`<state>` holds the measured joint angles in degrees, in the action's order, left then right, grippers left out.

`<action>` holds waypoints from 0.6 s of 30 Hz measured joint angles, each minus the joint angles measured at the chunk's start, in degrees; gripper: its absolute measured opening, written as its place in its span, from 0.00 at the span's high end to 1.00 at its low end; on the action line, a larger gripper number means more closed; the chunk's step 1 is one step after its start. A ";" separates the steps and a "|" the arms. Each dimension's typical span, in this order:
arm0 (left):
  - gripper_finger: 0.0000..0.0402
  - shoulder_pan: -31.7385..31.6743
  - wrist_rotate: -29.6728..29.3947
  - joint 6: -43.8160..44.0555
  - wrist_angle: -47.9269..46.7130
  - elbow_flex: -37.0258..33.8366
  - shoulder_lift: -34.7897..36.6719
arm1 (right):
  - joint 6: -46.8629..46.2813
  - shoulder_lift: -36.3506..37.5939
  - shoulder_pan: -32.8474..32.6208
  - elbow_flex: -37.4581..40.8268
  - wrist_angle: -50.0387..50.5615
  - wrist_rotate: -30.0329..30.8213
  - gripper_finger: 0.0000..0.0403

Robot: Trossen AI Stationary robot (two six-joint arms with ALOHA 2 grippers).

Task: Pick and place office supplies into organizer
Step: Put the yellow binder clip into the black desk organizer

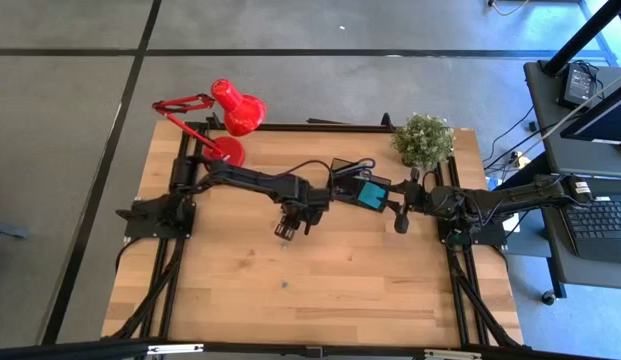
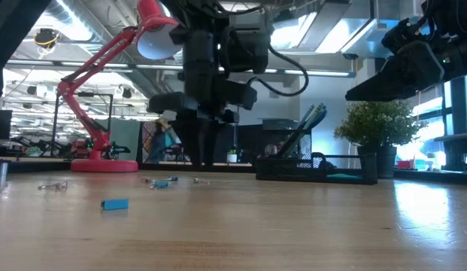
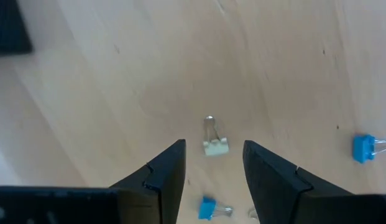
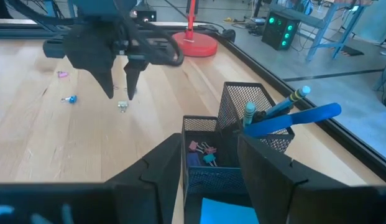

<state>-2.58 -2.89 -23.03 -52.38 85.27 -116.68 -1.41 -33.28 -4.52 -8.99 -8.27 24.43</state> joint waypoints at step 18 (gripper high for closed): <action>0.61 -0.25 2.11 7.66 -0.72 -0.07 -3.21 | -2.80 -0.44 -0.01 -0.01 0.98 -0.02 0.60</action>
<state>-2.83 -0.78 -15.37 -53.10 85.21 -119.90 -4.21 -33.71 -4.53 -9.00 -7.30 24.40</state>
